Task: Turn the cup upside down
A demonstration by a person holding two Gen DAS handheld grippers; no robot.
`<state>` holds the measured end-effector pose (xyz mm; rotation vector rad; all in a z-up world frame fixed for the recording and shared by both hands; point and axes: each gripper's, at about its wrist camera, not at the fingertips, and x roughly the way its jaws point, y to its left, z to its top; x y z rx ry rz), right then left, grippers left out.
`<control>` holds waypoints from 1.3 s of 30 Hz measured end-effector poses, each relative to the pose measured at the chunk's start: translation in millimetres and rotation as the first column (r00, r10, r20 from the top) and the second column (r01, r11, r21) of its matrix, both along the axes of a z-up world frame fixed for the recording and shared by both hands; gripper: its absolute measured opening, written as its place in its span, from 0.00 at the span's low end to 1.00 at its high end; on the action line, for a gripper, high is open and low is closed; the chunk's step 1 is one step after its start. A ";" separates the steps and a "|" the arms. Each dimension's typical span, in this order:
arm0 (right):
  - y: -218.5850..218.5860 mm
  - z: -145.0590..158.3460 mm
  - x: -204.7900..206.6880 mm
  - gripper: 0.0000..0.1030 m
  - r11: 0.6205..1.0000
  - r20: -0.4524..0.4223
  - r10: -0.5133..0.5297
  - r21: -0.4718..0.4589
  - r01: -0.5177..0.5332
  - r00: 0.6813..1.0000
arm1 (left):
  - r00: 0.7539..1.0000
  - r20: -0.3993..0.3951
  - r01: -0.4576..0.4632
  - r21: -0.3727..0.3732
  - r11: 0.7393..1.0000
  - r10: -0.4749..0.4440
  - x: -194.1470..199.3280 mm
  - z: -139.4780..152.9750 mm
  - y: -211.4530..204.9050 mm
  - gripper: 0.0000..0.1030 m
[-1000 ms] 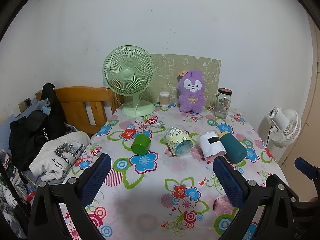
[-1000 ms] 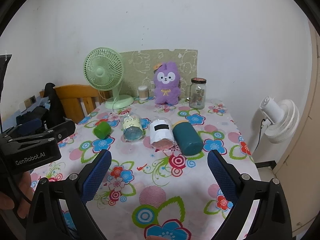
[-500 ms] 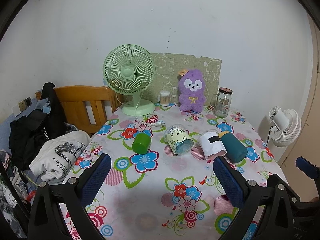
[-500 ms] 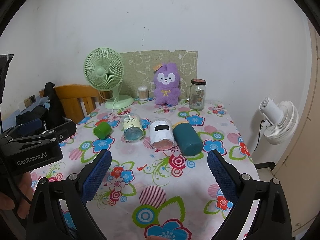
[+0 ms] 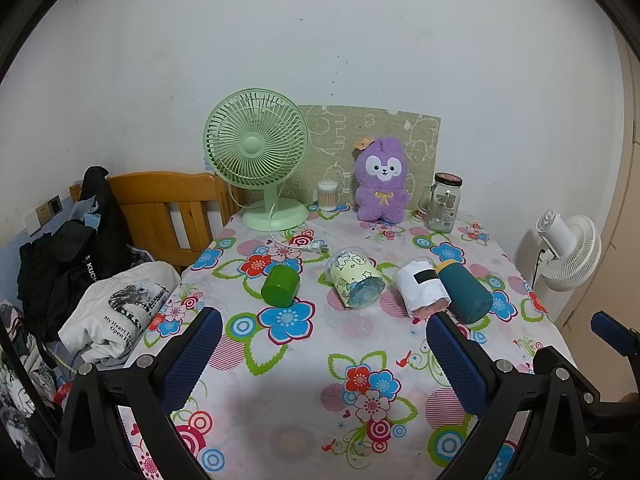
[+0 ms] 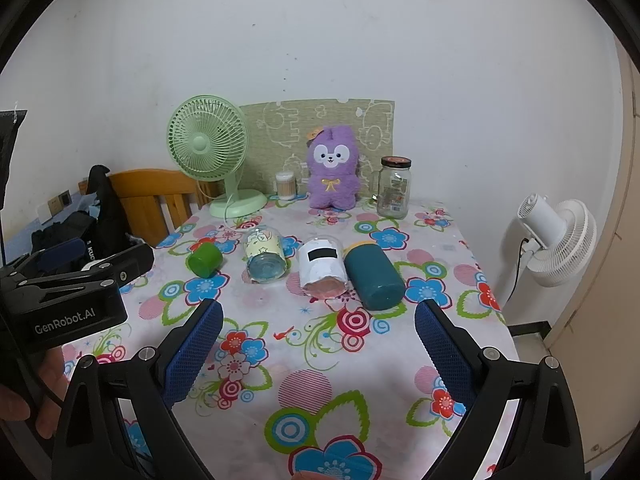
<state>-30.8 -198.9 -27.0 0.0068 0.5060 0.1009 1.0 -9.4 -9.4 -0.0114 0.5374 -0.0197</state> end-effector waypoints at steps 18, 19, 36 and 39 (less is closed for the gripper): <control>-1.0 -0.9 1.6 0.95 1.000 -0.010 -0.002 0.006 0.002 1.000 | 1.000 -0.007 0.005 0.003 1.000 -0.005 0.0 -2.2 -1.4 1.00; -1.1 -1.2 2.4 0.95 1.000 -0.012 -0.002 0.007 0.002 1.000 | 1.000 -0.009 0.005 0.004 1.000 -0.005 -0.3 -3.0 -1.7 1.00; 0.6 -11.2 38.7 0.95 1.000 -0.066 0.000 0.013 0.001 0.998 | 0.996 -0.090 0.030 0.007 1.000 -0.029 41.5 -15.2 -2.1 1.00; 2.9 -11.8 56.5 0.95 1.000 -0.076 0.006 0.000 -0.006 0.997 | 0.994 -0.105 0.041 0.013 0.999 -0.039 55.2 -18.1 -4.1 1.00</control>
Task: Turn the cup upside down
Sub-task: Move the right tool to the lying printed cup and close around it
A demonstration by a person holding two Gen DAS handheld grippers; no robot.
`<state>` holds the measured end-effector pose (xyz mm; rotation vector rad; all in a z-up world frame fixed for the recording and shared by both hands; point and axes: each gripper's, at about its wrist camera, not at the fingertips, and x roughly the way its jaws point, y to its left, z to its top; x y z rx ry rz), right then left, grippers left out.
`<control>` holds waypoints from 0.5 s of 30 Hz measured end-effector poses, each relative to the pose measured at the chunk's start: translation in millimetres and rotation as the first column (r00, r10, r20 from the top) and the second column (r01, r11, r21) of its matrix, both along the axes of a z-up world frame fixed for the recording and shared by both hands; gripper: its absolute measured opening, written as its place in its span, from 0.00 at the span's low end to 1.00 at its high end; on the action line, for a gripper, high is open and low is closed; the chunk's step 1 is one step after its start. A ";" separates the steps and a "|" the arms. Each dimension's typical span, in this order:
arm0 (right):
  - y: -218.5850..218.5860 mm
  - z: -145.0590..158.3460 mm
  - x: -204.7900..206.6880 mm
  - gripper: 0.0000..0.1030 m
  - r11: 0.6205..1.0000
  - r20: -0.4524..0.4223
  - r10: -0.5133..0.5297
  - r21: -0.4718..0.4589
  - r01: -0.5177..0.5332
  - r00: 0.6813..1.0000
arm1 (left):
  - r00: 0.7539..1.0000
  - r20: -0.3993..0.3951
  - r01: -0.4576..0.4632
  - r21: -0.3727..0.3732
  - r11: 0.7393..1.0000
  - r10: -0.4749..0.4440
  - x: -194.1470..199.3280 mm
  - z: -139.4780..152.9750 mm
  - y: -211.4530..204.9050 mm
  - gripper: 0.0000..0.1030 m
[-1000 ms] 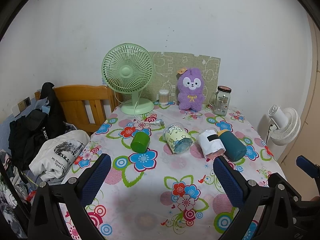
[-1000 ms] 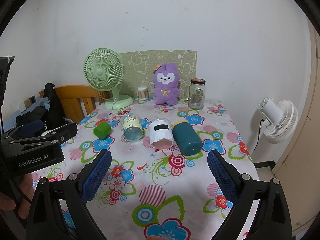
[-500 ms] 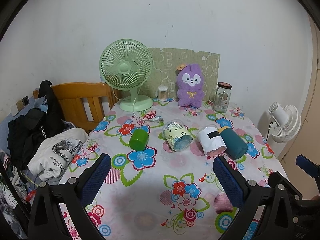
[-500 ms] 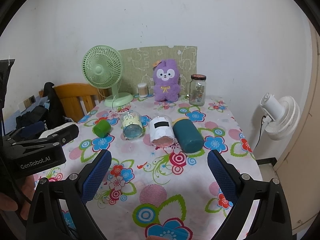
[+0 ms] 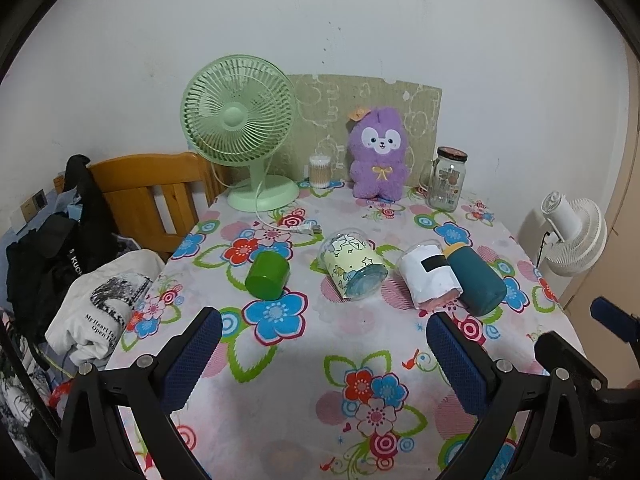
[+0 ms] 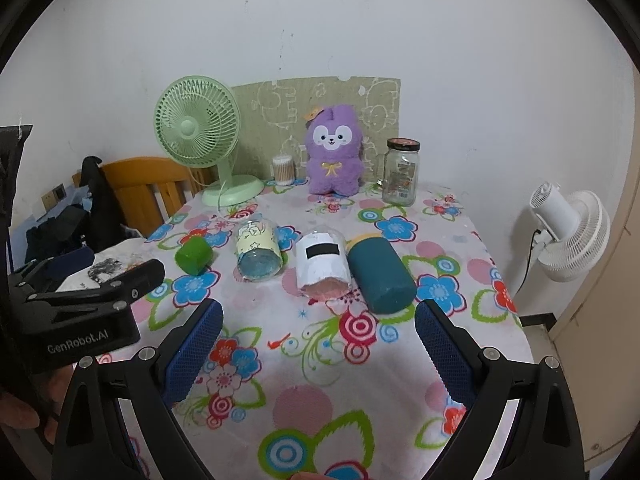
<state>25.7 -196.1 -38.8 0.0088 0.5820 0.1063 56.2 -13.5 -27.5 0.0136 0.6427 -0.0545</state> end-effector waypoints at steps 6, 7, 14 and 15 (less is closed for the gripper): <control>7.7 -5.3 40.3 0.95 0.999 -0.045 0.030 -0.012 -0.031 0.999 | 1.000 -0.022 -0.009 0.029 1.000 0.009 30.1 -9.1 -3.3 1.00; 8.2 -6.6 46.3 0.95 0.999 -0.055 0.035 -0.012 -0.035 0.998 | 1.000 -0.024 -0.013 0.037 0.999 0.014 35.1 -11.2 -2.8 1.00; 11.5 -15.6 92.1 0.95 0.998 -0.113 0.051 -0.028 -0.055 0.992 | 0.996 -0.081 -0.032 0.039 0.999 0.035 74.1 -28.6 5.2 1.00; 12.1 -17.1 100.0 0.95 0.998 -0.124 0.057 -0.028 -0.061 0.991 | 0.996 -0.087 -0.033 0.037 0.999 0.036 77.3 -30.2 5.9 1.00</control>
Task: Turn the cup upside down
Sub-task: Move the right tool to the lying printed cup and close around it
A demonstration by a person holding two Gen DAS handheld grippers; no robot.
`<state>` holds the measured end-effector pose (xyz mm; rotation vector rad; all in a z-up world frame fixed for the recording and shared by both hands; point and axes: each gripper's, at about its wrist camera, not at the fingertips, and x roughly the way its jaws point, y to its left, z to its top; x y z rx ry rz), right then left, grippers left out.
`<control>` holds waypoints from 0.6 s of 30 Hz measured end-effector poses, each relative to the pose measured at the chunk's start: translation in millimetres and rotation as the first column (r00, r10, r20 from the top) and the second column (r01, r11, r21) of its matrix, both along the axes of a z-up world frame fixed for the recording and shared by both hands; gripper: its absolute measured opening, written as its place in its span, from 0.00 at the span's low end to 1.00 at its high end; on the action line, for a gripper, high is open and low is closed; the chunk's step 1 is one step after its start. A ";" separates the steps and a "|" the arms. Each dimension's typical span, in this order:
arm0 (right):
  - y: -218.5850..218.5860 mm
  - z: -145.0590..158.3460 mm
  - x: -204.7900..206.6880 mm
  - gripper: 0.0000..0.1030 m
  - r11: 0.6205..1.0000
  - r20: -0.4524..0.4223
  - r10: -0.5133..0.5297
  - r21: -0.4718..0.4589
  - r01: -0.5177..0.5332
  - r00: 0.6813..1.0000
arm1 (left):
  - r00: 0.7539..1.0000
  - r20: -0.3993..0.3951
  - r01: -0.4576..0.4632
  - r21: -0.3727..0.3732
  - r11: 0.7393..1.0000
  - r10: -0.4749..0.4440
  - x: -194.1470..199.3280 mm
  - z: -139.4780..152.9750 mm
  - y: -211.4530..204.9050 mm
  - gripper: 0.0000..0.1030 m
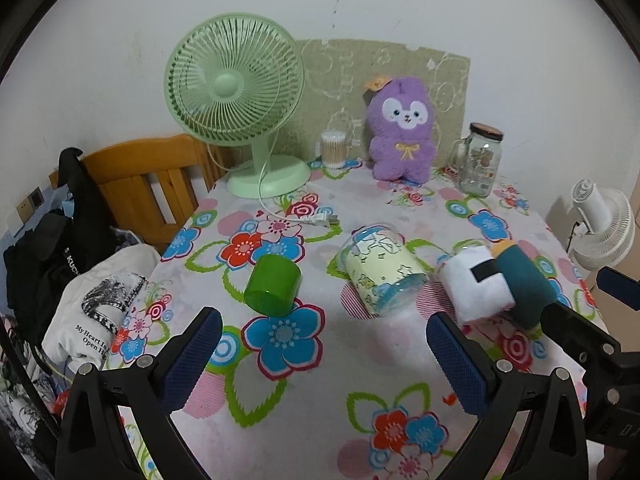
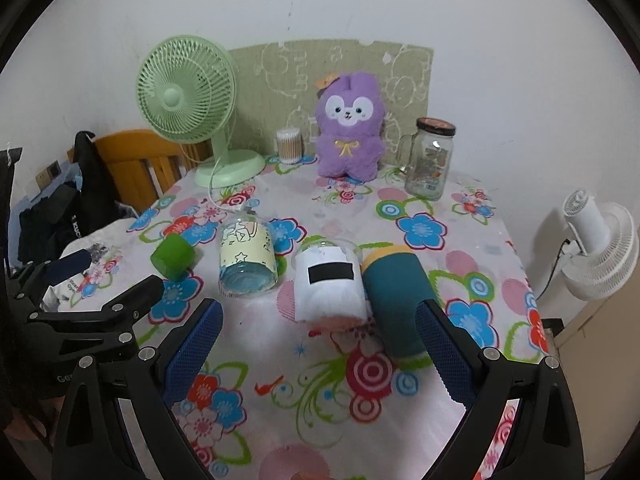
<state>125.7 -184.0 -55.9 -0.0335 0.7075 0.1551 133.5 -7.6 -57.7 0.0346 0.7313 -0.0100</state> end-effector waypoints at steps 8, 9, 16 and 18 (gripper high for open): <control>21.0 -12.2 54.9 0.95 0.997 -0.077 0.077 0.006 -0.077 0.994 | 0.998 -0.058 -0.035 -0.015 0.999 0.034 44.3 -17.2 11.5 1.00; 25.0 -14.9 64.3 0.95 0.996 -0.092 0.088 0.007 -0.088 0.992 | 0.997 -0.072 -0.041 -0.017 0.999 0.040 51.2 -20.3 14.3 1.00; 51.6 -33.8 104.1 0.95 0.984 -0.178 0.176 0.011 -0.177 0.968 | 0.985 -0.132 -0.109 0.010 0.994 0.109 81.8 -40.1 34.3 1.00; 58.6 -40.4 115.3 0.95 0.980 -0.197 0.195 0.011 -0.196 0.961 | 0.983 -0.128 -0.128 0.028 0.991 0.131 86.8 -44.4 38.7 1.00</control>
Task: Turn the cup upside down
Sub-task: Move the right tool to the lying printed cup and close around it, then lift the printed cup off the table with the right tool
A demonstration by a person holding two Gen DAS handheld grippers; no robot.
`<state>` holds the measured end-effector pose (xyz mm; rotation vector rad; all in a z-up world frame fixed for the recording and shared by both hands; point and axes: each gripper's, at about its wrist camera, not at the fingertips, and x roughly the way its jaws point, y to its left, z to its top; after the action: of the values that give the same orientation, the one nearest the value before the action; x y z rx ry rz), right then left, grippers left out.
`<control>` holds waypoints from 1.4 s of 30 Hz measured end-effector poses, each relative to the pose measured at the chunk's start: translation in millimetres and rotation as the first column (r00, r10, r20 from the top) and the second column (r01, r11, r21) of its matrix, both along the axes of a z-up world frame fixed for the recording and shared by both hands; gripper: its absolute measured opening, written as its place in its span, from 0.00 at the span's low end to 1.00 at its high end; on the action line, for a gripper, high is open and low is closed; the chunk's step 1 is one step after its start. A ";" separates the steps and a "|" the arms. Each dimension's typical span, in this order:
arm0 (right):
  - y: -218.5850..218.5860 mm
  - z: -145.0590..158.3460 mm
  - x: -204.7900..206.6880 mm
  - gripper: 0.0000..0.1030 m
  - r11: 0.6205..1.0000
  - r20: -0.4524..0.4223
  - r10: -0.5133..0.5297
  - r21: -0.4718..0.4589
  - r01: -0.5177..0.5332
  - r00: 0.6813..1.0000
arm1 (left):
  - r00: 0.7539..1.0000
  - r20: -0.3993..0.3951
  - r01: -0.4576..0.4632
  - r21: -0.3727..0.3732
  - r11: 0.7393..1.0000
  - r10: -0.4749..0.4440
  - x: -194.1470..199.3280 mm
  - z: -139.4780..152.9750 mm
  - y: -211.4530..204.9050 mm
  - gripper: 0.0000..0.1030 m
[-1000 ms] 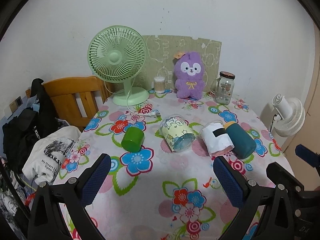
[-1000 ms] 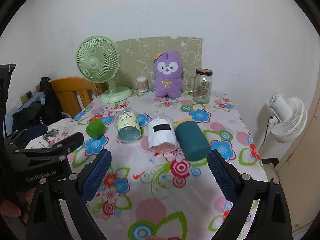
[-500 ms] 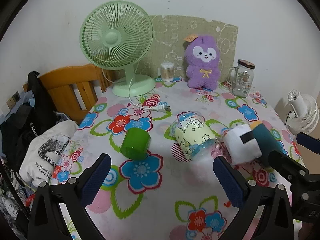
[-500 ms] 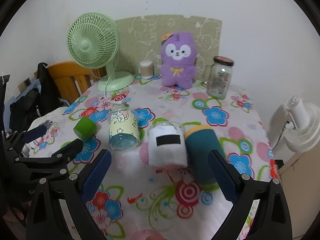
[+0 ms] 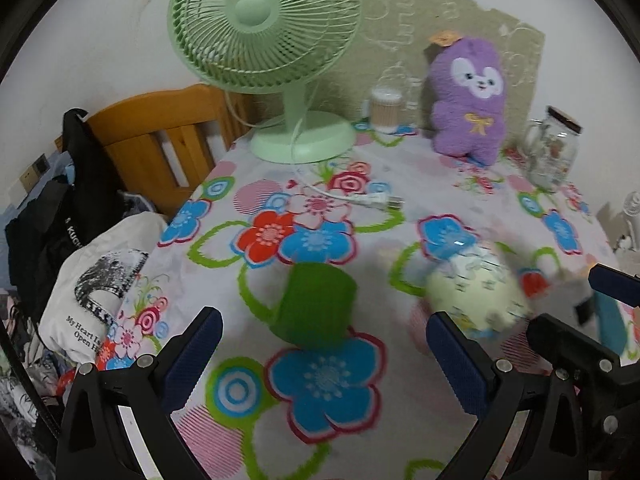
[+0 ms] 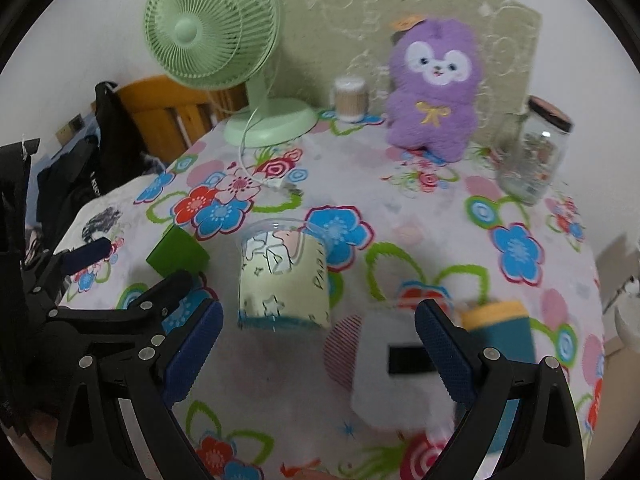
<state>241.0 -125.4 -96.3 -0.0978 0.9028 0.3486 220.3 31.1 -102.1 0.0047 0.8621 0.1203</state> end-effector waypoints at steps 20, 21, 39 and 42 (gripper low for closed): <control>44.2 -18.0 42.8 0.95 0.989 -0.148 0.149 0.040 -0.145 0.978 | 1.000 -0.029 0.004 0.023 1.000 -0.004 12.9 -19.2 13.7 1.00; 44.7 -21.2 44.0 0.95 0.989 -0.151 0.145 0.031 -0.142 0.978 | 0.999 -0.038 0.004 0.026 1.000 -0.003 13.8 -21.0 13.7 1.00; 50.1 -26.9 42.3 0.61 0.989 -0.151 0.140 -0.018 -0.144 0.979 | 0.997 -0.081 -0.013 0.019 1.000 0.014 10.0 -30.9 20.4 1.00; 49.4 -17.1 35.0 0.61 0.990 -0.122 0.137 -0.025 -0.141 0.983 | 0.997 -0.072 -0.006 0.022 1.000 0.008 4.5 -26.9 19.8 1.00</control>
<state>275.9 -76.1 -113.4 -0.1729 1.0233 0.4736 224.8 50.9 -129.0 0.0265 0.9325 0.1367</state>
